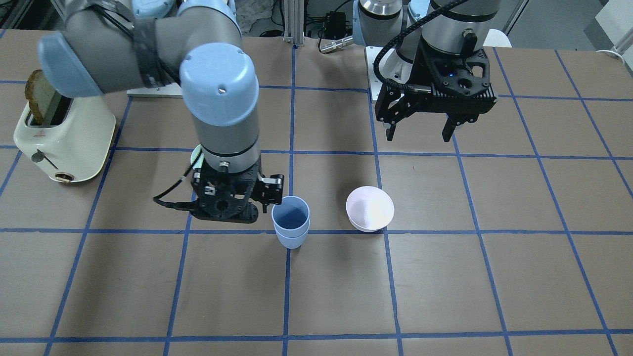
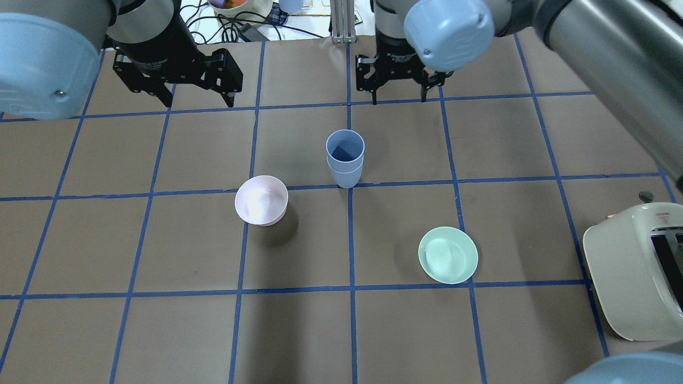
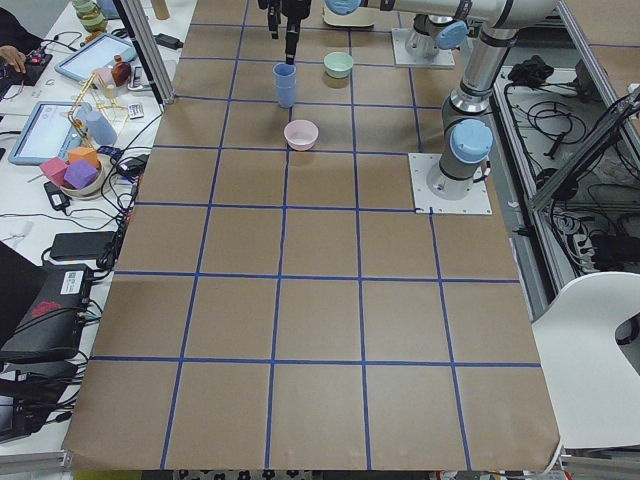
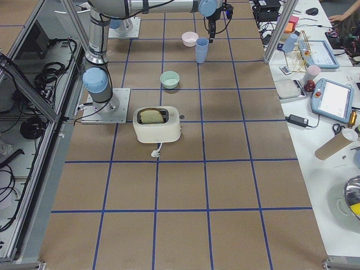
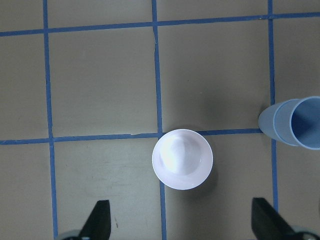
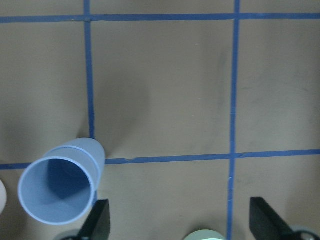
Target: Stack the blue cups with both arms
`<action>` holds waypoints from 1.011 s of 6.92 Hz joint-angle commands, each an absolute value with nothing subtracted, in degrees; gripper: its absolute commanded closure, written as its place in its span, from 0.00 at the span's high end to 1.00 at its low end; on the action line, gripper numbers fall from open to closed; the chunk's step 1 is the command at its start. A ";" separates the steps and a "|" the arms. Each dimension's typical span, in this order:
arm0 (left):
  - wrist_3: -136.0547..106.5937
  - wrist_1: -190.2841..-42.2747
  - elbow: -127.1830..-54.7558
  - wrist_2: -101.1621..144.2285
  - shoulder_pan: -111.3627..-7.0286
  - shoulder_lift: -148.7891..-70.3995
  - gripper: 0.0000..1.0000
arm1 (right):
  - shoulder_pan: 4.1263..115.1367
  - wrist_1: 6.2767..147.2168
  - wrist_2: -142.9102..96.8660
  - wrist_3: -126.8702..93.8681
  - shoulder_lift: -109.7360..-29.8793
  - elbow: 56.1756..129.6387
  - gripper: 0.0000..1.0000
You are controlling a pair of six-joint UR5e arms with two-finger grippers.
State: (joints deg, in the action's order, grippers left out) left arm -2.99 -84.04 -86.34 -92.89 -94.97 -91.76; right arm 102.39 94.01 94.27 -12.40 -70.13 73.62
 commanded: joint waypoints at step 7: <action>-2.99 -84.73 -86.22 -92.90 -95.10 -92.20 1.00 | 89.47 84.46 84.91 2.11 -86.48 81.03 0.98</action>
